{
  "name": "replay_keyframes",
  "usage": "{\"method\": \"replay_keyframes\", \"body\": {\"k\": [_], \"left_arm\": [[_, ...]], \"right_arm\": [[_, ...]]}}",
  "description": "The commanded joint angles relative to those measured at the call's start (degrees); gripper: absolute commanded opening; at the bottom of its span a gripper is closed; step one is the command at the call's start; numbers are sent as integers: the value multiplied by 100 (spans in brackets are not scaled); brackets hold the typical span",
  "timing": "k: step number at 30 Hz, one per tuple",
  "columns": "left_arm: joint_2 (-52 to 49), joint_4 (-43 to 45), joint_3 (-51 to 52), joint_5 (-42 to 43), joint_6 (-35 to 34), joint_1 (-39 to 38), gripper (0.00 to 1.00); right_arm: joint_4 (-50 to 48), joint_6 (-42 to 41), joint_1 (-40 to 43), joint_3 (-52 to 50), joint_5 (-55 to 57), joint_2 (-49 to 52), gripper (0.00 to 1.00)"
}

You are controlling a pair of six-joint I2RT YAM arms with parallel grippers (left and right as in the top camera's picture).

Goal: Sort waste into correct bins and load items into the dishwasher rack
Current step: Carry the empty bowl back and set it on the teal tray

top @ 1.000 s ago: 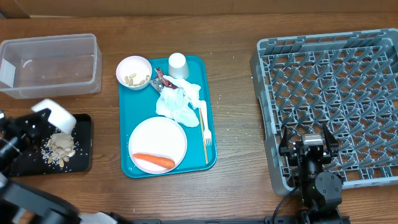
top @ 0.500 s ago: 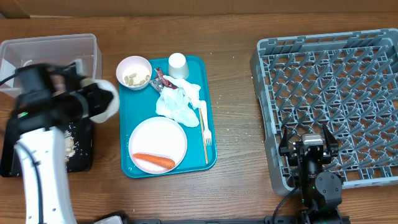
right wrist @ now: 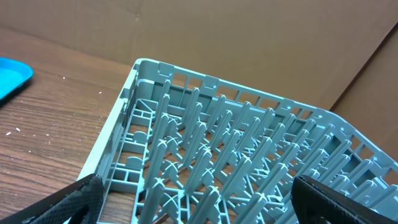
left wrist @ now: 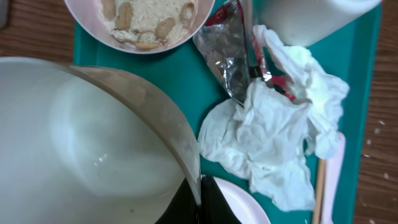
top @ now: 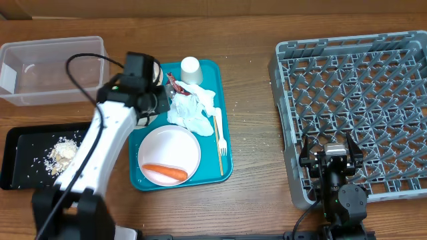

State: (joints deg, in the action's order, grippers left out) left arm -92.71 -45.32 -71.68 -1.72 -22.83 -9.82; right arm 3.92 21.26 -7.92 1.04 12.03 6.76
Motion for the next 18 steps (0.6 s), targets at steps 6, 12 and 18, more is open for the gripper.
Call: {"method": "replay_keyframes", "body": {"k": [6,12,18], "left_arm": [[-734,350,-81,-516,-208,-146,4],[-824,365,-81,-699,-208,-146,6],[-824,356,-81,-468,-208,-146,12]], "right_arm": [[-37,-2,17,-55,37,2,100],[-37,-2,17,-55,37,2,100],[-37,-2,17,-55,37,2,100]]}}
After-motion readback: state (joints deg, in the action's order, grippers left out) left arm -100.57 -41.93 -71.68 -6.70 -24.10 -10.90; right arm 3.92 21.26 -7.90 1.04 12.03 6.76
